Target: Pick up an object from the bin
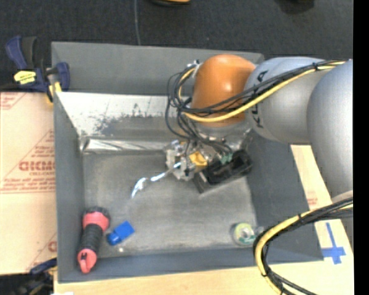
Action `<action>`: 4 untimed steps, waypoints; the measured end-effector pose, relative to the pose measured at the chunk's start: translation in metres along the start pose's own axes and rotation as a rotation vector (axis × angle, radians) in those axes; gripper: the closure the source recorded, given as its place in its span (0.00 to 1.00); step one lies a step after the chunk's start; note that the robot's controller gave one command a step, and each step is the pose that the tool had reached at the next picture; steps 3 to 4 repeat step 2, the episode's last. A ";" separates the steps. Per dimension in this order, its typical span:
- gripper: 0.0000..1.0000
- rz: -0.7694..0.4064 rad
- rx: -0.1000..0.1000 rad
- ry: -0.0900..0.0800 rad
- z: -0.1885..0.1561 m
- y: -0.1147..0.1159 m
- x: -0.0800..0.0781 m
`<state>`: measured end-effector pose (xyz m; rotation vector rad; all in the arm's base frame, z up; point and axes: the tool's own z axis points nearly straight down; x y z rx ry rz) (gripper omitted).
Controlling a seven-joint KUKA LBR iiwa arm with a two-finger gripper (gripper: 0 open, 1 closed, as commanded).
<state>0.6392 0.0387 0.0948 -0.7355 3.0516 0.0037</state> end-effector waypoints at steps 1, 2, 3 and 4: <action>1.00 0.003 0.003 -0.005 -0.033 -0.001 -0.001; 1.00 0.003 0.004 -0.006 -0.056 -0.001 -0.002; 1.00 0.003 0.004 -0.006 -0.056 -0.001 -0.002; 1.00 0.003 0.004 -0.006 -0.056 -0.001 -0.002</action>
Offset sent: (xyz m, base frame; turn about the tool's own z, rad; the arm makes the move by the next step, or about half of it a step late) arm 0.0015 -0.0001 0.0299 0.0015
